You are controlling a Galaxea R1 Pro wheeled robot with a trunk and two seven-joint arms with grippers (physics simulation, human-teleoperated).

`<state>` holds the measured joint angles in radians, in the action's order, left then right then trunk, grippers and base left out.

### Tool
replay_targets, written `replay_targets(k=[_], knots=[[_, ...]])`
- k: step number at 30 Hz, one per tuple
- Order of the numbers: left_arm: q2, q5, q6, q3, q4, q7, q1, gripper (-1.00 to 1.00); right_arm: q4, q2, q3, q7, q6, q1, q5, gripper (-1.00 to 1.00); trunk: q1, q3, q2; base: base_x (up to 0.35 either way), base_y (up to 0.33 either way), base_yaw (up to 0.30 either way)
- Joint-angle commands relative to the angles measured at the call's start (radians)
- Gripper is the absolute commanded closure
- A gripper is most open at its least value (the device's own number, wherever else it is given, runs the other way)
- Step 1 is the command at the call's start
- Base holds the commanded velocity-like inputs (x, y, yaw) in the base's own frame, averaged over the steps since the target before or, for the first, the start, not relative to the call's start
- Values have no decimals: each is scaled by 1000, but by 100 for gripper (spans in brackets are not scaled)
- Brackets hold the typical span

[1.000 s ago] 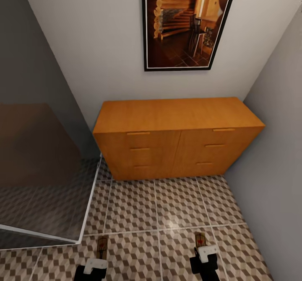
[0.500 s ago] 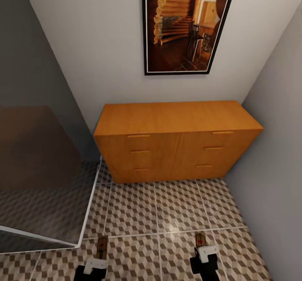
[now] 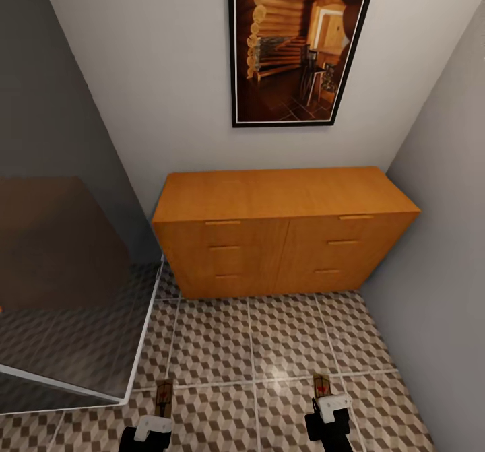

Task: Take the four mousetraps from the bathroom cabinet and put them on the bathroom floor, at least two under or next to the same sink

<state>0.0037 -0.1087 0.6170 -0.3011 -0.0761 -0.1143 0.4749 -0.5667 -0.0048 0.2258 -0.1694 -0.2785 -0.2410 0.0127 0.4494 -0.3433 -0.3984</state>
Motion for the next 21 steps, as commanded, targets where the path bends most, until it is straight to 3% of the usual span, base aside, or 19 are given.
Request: replay_targets(k=[1, 21], knots=[[-1, -8, 6, -9, -4, -2, 1, 100, 1, -1, 4, -4, -2, -1, 0, 100, 1, 0, -2, 0, 0, 0], [-1, -9, 5, -9, -4, -2, 1, 100, 2, 0, 6, -4, -2, -1, 0, 100, 1, 32, -2, 0, 0, 0]])
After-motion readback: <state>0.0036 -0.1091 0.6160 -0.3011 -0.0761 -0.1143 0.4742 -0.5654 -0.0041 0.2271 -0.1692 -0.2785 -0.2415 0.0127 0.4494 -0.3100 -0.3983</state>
